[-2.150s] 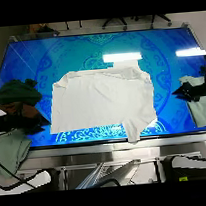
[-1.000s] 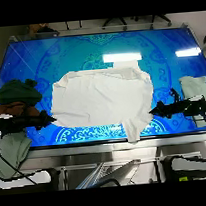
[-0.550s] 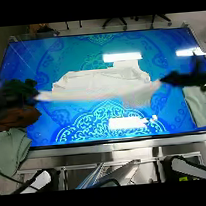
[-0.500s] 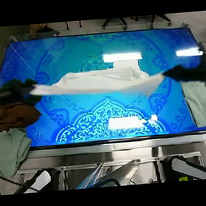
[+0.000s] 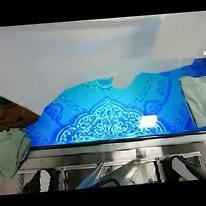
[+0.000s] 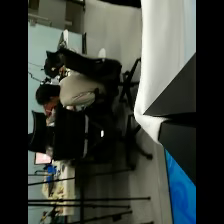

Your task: Fold the shirts.

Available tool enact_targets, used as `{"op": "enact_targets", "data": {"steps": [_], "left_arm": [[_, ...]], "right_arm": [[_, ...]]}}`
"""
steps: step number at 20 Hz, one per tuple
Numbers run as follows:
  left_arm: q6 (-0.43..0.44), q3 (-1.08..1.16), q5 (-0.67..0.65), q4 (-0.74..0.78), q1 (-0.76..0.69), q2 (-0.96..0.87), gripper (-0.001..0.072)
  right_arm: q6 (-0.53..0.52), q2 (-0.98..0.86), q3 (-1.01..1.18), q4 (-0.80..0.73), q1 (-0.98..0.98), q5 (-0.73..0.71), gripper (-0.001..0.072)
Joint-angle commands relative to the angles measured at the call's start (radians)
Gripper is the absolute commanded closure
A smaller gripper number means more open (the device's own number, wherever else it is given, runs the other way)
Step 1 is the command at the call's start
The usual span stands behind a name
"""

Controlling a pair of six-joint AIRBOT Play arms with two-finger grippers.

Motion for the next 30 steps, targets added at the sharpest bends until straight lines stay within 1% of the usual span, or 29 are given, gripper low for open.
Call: {"op": "enact_targets", "data": {"steps": [1, 4, 6, 7, 8, 10, 12, 13, 15, 18, 21, 23, 25, 28, 30], "left_arm": [[-0.021, 0.050, -0.015, 0.069, 0.016, -0.006, 0.0695], [-0.019, 0.049, -0.138, 0.097, -0.121, -0.150, 0.0695], [-0.020, 0.047, -0.175, 0.218, -0.264, -0.273, 0.0695], [-0.026, 0.047, -0.171, 0.311, -0.344, -0.347, 0.0695], [-0.037, 0.047, -0.159, 0.401, -0.416, -0.420, 0.0695], [-0.066, 0.047, -0.114, 0.546, -0.526, -0.575, 0.0695], [-0.090, 0.048, -0.062, 0.631, -0.587, -0.729, 0.0695], [-0.092, 0.048, -0.044, 0.644, -0.608, -0.802, 0.0695], [-0.101, 0.048, -0.024, 0.657, -0.630, -0.939, 0.0695], [-0.118, 0.051, 0.040, 0.656, -0.632, -1.079, 0.0695], [-0.134, 0.121, 0.045, 0.657, -0.605, -1.147, 0.0695], [-0.145, 0.188, 0.010, 0.657, -0.584, -1.162, 0.0695], [-0.157, 0.227, -0.024, 0.660, -0.571, -1.160, 0.0695], [-0.163, 0.229, -0.081, 0.676, -0.565, -1.169, 0.0695], [-0.181, 0.229, -0.126, 0.730, -0.571, -1.190, 0.0695]], "right_arm": [[-0.003, -0.009, 0.069, -0.067, -0.005, -0.051, 0.0687], [0.010, -0.119, 0.060, -0.038, -0.005, 0.041, 0.0687], [0.016, -0.232, 0.024, 0.042, -0.002, 0.138, 0.0687], [0.013, -0.298, -0.014, 0.077, 0.014, 0.161, 0.0687], [-0.001, -0.357, -0.055, 0.079, 0.046, 0.161, 0.0687], [-0.023, -0.488, -0.138, 0.041, 0.108, 0.155, 0.0687], [-0.022, -0.630, -0.186, -0.023, 0.171, 0.104, 0.0687], [-0.021, -0.699, -0.188, -0.041, 0.188, 0.073, 0.0687], [-0.010, -0.822, -0.188, -0.015, 0.210, -0.006, 0.0687], [-0.011, -0.925, -0.179, 0.028, 0.216, -0.107, 0.0688], [-0.026, -0.944, -0.152, 0.027, 0.201, -0.180, 0.0688], [-0.026, -0.938, -0.125, 0.026, 0.178, -0.171, 0.0687], [-0.023, -0.925, -0.125, -0.042, 0.166, -0.143, 0.0687], [0.021, -0.924, -0.129, -0.224, 0.167, -0.040, 0.0688], [0.051, -0.925, -0.136, -0.342, 0.174, 0.014, 0.0688]]}}
